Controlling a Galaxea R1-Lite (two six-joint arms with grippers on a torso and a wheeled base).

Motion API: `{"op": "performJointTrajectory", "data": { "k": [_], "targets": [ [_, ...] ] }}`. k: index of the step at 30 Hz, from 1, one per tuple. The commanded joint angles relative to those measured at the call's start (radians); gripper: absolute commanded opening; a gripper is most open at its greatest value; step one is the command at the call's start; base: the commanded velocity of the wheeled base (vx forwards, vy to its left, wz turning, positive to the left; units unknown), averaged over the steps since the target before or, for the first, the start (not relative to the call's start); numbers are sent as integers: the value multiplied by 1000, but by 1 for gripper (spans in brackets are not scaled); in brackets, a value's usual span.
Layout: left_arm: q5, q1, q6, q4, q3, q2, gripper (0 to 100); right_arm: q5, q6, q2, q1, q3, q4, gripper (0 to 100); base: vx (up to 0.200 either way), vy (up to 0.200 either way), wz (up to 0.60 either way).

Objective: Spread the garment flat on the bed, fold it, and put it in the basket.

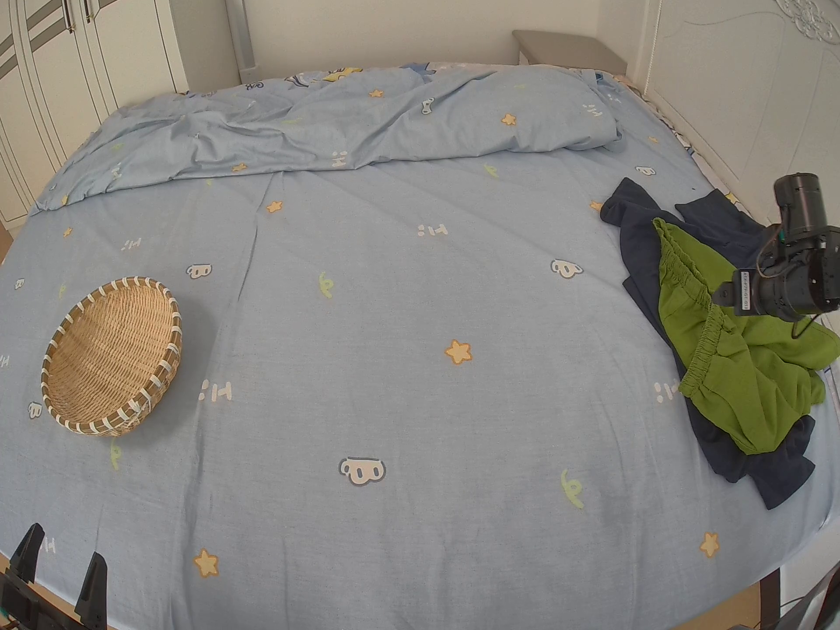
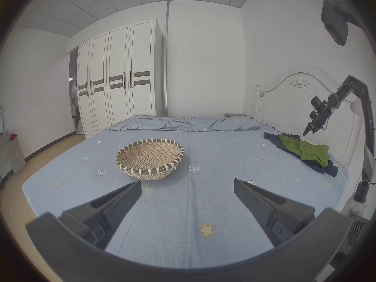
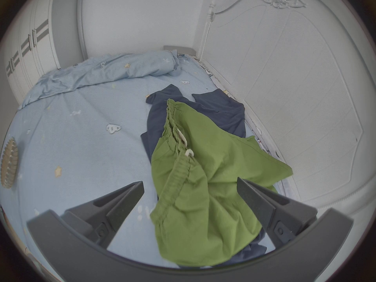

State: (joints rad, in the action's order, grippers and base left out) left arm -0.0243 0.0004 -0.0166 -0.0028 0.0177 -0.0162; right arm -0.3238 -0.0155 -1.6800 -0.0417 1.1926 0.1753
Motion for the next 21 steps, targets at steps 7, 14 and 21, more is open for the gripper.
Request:
{"op": "performJointTrajectory", "data": {
  "k": [7,14,21],
  "targets": [
    [0,1,0,0,-18,16,100,-69,-21,-247,19,162,-39,100,0,0,0],
    [0,0,0,0,-18,16,100,-69,-23,-282,22,188,-37,100,0,0,0],
    [0,1,0,0,-18,16,100,-69,-23,-311,31,222,-33,100,0,0,0]
  ]
}}
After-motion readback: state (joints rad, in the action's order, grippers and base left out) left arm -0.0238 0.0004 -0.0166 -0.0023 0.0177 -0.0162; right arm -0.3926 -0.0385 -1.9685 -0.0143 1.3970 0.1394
